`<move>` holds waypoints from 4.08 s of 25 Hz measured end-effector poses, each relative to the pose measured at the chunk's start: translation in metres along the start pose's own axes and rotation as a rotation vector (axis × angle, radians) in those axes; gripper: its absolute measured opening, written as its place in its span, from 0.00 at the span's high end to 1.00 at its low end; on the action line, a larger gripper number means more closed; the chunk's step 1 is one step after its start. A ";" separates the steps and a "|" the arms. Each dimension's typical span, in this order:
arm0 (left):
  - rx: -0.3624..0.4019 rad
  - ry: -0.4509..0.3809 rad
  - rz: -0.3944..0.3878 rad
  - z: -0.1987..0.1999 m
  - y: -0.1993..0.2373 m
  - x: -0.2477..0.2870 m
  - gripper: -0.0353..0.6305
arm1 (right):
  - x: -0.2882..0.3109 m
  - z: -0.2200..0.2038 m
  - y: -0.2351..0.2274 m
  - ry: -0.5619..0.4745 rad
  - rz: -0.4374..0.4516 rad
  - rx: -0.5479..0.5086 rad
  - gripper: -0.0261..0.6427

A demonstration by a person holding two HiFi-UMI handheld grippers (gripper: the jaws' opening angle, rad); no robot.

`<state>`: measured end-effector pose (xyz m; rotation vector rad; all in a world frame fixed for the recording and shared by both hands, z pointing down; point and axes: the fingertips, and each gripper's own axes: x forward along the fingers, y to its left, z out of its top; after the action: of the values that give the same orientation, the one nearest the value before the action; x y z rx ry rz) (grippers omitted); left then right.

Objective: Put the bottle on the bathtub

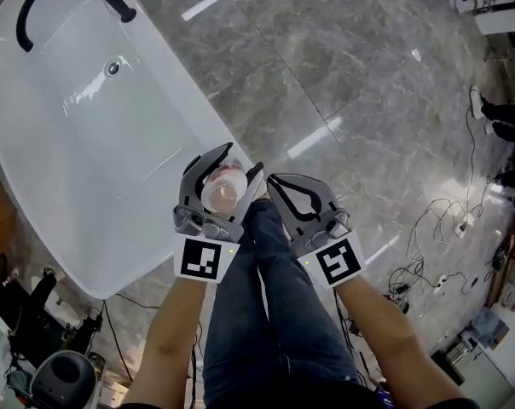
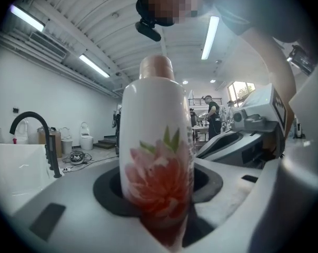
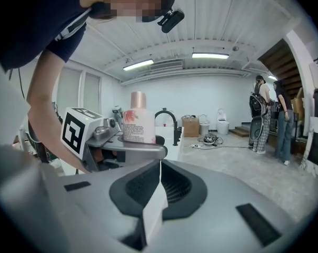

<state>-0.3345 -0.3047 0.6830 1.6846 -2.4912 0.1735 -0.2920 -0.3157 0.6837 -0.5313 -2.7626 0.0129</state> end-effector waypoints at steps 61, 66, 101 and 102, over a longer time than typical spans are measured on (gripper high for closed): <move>-0.142 0.089 0.255 0.087 0.031 -0.096 0.80 | -0.034 0.122 0.017 -0.069 -0.013 -0.155 0.92; -0.096 0.038 0.339 0.181 0.034 -0.117 0.91 | -0.062 0.204 0.006 -0.143 -0.125 -0.083 0.92; 0.033 -0.183 0.538 0.414 0.030 -0.161 0.91 | -0.155 0.405 0.006 -0.372 -0.214 -0.148 0.92; 0.036 -0.181 0.538 0.413 0.028 -0.162 0.91 | -0.156 0.404 0.005 -0.365 -0.218 -0.144 0.92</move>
<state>-0.3187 -0.2154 0.2483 1.0388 -3.0406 0.1190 -0.2820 -0.3467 0.2520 -0.2813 -3.1829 -0.1556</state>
